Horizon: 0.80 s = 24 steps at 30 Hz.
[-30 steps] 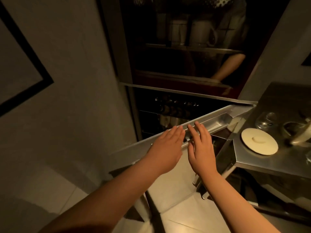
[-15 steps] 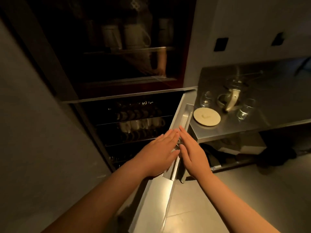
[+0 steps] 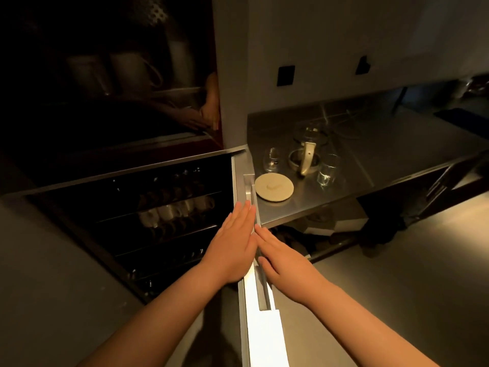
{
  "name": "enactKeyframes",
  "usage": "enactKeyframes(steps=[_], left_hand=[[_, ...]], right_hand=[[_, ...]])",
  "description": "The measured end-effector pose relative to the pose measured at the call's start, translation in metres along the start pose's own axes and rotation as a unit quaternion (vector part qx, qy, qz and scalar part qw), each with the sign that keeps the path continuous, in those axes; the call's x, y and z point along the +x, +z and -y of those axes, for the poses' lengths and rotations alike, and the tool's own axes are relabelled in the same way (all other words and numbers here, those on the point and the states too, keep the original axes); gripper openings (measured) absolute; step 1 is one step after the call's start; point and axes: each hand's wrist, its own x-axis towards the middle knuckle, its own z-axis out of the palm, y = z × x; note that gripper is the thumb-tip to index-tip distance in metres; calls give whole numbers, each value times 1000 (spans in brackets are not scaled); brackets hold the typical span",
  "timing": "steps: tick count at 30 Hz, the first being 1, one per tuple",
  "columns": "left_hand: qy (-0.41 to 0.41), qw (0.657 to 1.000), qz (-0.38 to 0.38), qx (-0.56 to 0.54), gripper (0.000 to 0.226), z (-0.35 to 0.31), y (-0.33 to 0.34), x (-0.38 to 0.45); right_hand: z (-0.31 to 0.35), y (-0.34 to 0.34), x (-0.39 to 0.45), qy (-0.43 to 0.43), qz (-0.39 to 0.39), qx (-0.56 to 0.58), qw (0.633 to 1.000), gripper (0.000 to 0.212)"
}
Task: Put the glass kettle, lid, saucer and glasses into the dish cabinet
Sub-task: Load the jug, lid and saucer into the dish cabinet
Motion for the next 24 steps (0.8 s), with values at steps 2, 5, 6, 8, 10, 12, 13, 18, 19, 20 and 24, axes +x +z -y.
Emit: enactKeyframes(steps=[2, 5, 6, 8, 10, 12, 13, 18, 19, 20, 24], left_hand=[[8, 1000, -5, 15, 55, -10, 5, 7], [37, 997, 0, 65, 55, -22, 9, 22], [50, 995, 1, 81, 55, -25, 9, 28], [80, 991, 6, 108, 54, -32, 8, 38], [118, 985, 13, 127, 54, -35, 8, 49], [158, 978, 28, 132, 54, -35, 7, 60], [176, 975, 34, 129, 53, -33, 6, 66], [273, 949, 85, 132, 47, -11, -8, 108], [288, 943, 97, 134, 47, -5, -11, 117], [300, 938, 109, 135, 47, 1, -13, 126], [326, 923, 147, 140, 51, 25, -24, 162]], right_hand=[[-6, -8, -3, -5, 9, 4, 1000, 55], [-19, -23, -10, 4, 30, 24, 999, 59], [-24, -28, -13, 11, 39, 23, 999, 60], [-33, -39, -17, 28, 57, 7, 998, 64], [-40, -49, -18, 40, 77, -19, 996, 70], [-45, -57, -19, 50, 98, -28, 994, 75], [-46, -61, -20, 52, 102, -27, 993, 75], [-45, -69, -15, 22, 117, -56, 991, 64], [-44, -68, -10, 16, 119, -64, 991, 63], [-43, -67, -3, 13, 118, -71, 990, 62], [-37, -62, 36, 37, 93, -76, 992, 62]])
